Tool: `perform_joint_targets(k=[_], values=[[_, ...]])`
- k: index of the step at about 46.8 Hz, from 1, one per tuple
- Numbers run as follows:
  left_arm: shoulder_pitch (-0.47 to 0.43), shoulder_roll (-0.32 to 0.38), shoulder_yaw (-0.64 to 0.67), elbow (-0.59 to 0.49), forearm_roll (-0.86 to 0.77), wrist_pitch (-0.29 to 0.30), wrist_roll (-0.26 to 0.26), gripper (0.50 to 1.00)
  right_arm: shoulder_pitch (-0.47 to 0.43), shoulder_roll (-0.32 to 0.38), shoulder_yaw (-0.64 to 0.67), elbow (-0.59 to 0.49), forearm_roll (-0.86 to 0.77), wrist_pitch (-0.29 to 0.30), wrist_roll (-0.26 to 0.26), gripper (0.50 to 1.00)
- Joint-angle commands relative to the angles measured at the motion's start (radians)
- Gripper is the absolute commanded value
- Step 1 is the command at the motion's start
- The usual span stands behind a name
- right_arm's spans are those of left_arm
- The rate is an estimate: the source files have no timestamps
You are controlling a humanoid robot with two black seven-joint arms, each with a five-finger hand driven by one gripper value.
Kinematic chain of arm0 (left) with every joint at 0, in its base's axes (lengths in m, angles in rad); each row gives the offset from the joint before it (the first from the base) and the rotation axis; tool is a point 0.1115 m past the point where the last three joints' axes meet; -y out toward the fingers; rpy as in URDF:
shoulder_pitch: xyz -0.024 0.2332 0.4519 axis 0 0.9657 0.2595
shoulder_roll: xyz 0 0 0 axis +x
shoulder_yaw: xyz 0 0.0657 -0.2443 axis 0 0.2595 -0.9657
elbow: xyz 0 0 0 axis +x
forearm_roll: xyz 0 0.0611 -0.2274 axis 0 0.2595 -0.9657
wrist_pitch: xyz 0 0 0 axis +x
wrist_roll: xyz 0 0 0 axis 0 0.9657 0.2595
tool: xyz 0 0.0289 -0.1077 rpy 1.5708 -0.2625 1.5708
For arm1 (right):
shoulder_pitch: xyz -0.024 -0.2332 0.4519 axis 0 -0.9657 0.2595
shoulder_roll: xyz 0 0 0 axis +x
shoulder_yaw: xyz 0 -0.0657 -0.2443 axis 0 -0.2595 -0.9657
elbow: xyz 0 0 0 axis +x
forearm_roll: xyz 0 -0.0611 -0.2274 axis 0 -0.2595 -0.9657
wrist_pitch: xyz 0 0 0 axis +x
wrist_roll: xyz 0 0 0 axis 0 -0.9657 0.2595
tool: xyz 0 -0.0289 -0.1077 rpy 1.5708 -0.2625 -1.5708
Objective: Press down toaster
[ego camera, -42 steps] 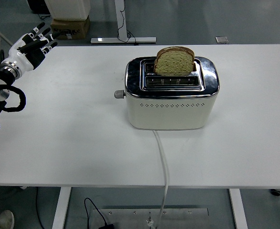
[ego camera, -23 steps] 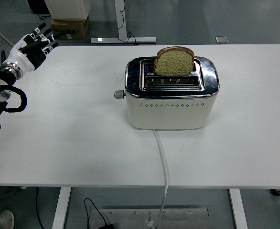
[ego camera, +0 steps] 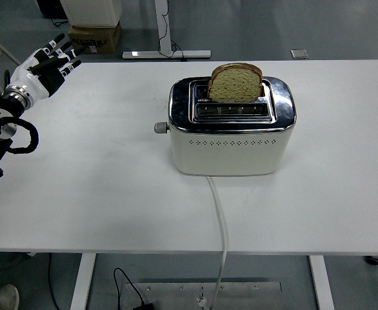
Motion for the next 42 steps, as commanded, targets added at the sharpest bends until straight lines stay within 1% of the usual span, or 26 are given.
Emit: perform_joint_targets(k=[1,42], values=[[-0.001,-0.002,0.000,0.000,0.000,-0.002,0.000,1.000,-0.001,0.000,0.001,0.000,0.000,-0.001,0.000,0.998],[-0.011,-0.002,0.003,-0.006,0.003,-0.003,0.002,1.000,-0.003,0.000,0.000,0.000,0.000,0.003,0.000,0.998]])
